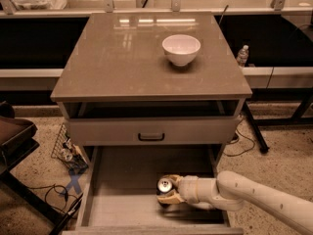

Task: Pick pepsi can from middle drawer and place on counter

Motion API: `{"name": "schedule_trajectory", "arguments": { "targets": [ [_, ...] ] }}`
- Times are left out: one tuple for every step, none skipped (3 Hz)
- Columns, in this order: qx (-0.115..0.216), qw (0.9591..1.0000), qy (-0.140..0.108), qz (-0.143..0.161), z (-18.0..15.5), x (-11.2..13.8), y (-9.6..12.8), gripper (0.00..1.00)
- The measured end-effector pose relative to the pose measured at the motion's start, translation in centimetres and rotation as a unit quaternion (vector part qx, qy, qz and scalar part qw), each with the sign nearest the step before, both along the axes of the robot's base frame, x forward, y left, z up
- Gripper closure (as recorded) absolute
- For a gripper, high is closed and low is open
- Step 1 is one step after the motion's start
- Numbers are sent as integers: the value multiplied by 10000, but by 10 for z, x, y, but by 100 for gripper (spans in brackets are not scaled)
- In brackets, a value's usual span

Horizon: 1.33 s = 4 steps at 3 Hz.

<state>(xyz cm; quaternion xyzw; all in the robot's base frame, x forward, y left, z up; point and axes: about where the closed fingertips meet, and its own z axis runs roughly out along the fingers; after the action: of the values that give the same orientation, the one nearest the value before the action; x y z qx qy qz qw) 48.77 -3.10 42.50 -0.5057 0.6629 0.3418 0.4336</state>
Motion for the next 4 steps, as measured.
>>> {"name": "schedule_trajectory", "arguments": {
  "targets": [
    [112,9998,-59,160,22,-4,10,100],
    [137,9986,-258,445,78,-7,18,100],
    [272,9966,-262,735,194,19,14,100],
    [399,9944,-86,978,289,27,13,100]
  ]
}}
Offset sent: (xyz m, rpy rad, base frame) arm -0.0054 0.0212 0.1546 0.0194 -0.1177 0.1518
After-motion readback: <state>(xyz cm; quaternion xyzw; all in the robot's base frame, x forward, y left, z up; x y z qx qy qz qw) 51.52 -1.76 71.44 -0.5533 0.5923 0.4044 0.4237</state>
